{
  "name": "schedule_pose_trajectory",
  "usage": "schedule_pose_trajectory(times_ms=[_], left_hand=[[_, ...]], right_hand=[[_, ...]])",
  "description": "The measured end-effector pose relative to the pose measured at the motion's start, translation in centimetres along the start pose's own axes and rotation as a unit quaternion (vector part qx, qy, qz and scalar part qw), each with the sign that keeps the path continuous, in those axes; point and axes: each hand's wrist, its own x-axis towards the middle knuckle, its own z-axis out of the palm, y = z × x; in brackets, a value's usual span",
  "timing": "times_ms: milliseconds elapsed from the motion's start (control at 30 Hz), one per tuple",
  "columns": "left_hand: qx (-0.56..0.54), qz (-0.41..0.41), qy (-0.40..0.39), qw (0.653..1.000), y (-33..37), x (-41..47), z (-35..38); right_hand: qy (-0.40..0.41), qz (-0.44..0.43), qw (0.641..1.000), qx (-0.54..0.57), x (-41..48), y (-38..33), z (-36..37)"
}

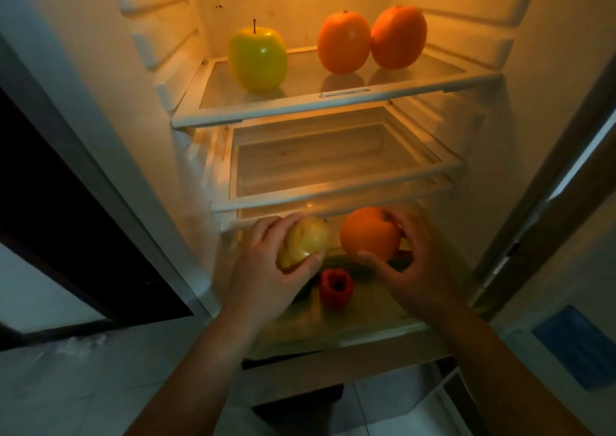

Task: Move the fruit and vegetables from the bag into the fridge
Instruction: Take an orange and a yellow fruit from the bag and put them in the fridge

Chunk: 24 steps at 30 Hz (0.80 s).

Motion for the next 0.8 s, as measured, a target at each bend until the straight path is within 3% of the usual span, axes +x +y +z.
schedule_pose_trajectory(times_ms=[333,667,800], left_hand=[[0.059,-0.117,-0.241,0.962,-8.0,-3.1,7.3],[0.062,-0.139,-0.233,0.961,-9.7,-2.3,9.7],[0.083,-0.133,-0.269,0.950,-9.9,-2.4,10.2]], right_hand=[[-0.040,0.070,0.997,-0.009,-1.9,4.4,-0.7],[-0.058,0.131,0.990,0.013,-1.8,7.6,0.6],[-0.059,0.143,0.988,0.001,-1.7,8.7,2.1]])
